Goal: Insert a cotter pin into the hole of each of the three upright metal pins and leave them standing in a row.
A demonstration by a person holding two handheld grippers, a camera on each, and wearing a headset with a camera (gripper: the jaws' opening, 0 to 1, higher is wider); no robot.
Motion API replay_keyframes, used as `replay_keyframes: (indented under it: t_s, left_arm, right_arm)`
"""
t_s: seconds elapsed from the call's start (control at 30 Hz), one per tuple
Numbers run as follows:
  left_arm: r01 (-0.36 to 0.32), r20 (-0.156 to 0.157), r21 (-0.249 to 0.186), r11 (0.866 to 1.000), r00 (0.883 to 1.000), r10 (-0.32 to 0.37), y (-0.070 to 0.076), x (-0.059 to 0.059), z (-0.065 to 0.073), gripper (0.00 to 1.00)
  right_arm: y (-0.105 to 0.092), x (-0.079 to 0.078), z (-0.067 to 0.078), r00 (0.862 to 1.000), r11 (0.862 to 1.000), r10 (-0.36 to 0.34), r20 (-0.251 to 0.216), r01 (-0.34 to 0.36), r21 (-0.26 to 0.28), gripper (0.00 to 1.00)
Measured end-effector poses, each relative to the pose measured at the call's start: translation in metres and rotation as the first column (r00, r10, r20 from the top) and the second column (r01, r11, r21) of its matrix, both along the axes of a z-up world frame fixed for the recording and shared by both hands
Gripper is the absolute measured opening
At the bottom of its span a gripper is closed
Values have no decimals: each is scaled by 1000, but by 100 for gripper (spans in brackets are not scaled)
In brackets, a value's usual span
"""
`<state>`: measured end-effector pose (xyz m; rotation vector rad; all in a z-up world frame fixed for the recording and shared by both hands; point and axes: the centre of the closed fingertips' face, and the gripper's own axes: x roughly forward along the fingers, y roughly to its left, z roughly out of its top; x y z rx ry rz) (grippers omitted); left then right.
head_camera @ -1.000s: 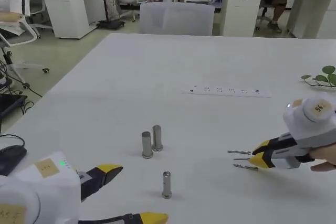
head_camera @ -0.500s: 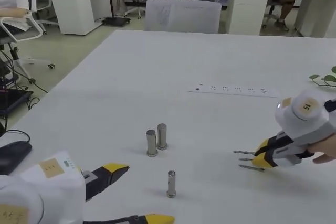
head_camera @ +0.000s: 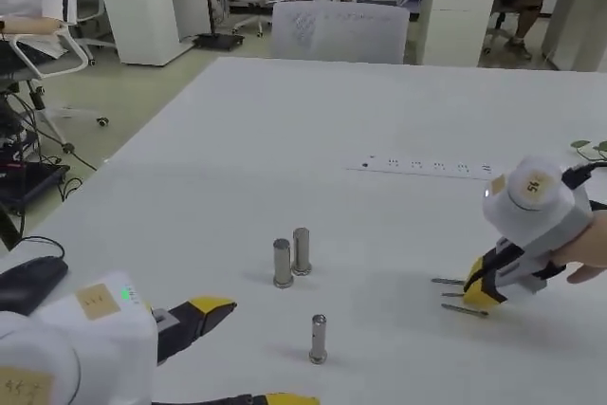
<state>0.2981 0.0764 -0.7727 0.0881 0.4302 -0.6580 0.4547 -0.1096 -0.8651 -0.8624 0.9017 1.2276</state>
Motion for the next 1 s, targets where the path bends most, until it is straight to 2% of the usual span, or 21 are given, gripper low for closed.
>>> replay_keyframes:
  t_s: [0.33, 0.67, 0.73, 0.83, 1.0]
  left_arm:
    - [6, -24, 15, 1000, 1000, -6, 2, -6, 0, 73]
    - [5, -41, 14, 1000, 999, -4, 4, -11, -3, 73]
    - [8, -41, 8, 1000, 999, -8, 4, -11, -2, 73]
    - [7, -39, -5, 1000, 999, -7, 3, -11, 0, 73]
    - [11, -38, -2, 1000, 999, -11, 3, -11, 0, 72]
  right_arm:
    - [1, -1, -2, 994, 991, 92, 52, -86, -100, 5]
    - [-1, 3, -3, 995, 990, 89, 45, -83, -118, 3]
    - [-1, 3, -3, 997, 992, 68, 41, -63, -112, 2]
    - [-3, 5, -1, 996, 992, 72, 51, -66, -111, 2]
    - [-6, 7, 4, 995, 991, 72, 74, -63, -117, 2]
